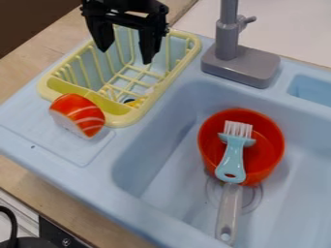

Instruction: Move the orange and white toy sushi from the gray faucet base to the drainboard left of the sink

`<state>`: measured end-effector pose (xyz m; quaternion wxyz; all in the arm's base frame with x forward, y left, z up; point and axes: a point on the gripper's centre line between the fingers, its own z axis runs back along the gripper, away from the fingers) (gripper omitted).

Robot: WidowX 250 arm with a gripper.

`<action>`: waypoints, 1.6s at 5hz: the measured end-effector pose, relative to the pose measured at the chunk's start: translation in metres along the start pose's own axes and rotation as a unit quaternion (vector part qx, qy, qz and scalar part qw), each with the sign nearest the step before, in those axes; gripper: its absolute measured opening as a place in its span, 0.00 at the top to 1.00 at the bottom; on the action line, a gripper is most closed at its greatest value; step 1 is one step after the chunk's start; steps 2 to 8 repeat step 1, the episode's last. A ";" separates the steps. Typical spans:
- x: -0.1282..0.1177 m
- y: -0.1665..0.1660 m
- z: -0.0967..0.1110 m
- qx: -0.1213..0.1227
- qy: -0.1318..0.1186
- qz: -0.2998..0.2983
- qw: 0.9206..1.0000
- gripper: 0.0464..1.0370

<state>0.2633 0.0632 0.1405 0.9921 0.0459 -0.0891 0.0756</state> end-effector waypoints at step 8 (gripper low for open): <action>0.000 0.009 -0.001 0.014 -0.037 0.006 0.999 0.04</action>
